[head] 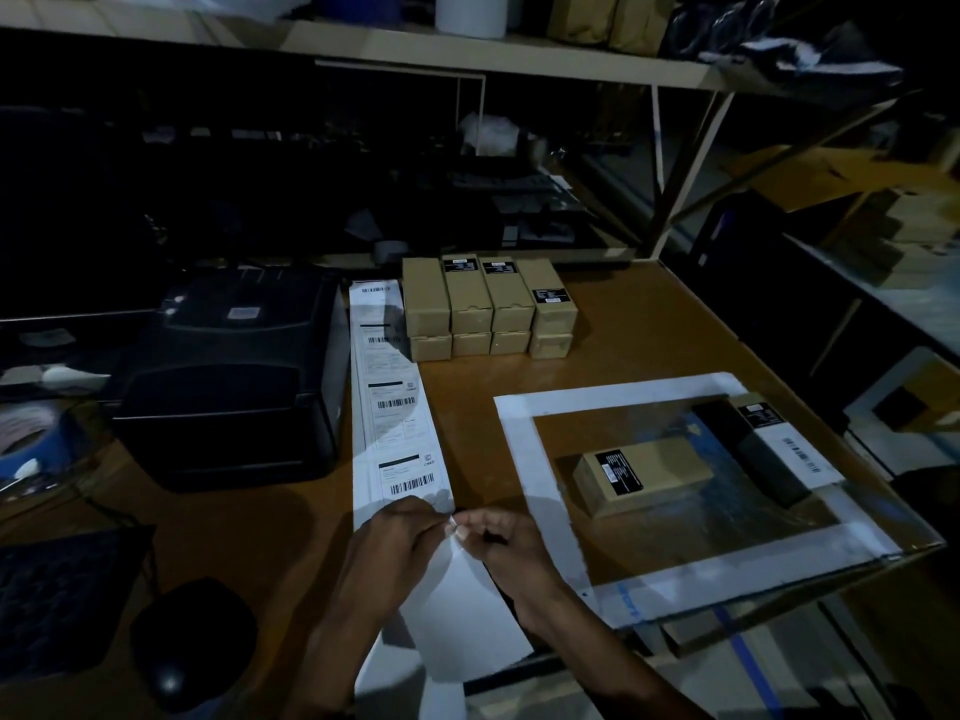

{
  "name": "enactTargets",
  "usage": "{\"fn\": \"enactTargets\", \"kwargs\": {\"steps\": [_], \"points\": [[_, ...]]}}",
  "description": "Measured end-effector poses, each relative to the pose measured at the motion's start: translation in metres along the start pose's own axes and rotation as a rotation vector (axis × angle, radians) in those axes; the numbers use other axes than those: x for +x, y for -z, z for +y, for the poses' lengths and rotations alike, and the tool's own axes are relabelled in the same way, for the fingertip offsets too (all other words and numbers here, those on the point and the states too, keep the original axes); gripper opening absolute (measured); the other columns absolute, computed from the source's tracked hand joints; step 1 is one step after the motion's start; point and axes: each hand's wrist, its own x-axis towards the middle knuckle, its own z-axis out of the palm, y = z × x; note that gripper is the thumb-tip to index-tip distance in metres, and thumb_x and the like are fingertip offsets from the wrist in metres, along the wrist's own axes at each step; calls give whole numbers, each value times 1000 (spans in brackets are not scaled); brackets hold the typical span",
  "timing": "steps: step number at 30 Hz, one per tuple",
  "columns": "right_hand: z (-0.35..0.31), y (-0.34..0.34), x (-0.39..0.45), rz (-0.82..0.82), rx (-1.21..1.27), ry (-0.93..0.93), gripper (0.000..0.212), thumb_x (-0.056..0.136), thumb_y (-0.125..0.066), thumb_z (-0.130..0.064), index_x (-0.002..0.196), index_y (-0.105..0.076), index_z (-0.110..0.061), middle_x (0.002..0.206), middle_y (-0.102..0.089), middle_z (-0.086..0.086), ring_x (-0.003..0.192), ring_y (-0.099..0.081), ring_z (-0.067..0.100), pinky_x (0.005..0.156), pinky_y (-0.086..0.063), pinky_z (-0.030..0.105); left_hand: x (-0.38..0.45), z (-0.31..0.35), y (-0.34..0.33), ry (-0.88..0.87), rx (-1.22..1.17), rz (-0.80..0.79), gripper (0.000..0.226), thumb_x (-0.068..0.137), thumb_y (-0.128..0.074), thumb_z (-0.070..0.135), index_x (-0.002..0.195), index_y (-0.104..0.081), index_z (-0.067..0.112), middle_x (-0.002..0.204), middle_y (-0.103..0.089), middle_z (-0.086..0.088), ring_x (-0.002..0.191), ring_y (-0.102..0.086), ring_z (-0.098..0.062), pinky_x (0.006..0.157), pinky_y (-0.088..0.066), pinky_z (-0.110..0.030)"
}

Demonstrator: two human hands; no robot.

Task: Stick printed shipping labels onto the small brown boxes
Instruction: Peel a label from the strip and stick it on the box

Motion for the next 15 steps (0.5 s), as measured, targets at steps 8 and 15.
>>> {"fn": "enactTargets", "kwargs": {"steps": [8,15], "points": [[-2,4,6,0,-35,71,16,92,-68,-1,91,-77,-14,80,-76,-14,78,-69,-1,75,-53,15,5,0,-7,14,28,-39,32,93,-48,35,101,-74,20,105,-72,2,89,-67,-14,76,-51,-21],[10,8,9,15,-19,53,16,90,-72,-3,89,-76,-19,82,-76,-12,79,-69,3,76,-54,17,6,-1,-15,32,68,-30,25,93,-53,29,101,-74,17,105,-73,-1,89,-68,-15,78,-46,-16]]}}
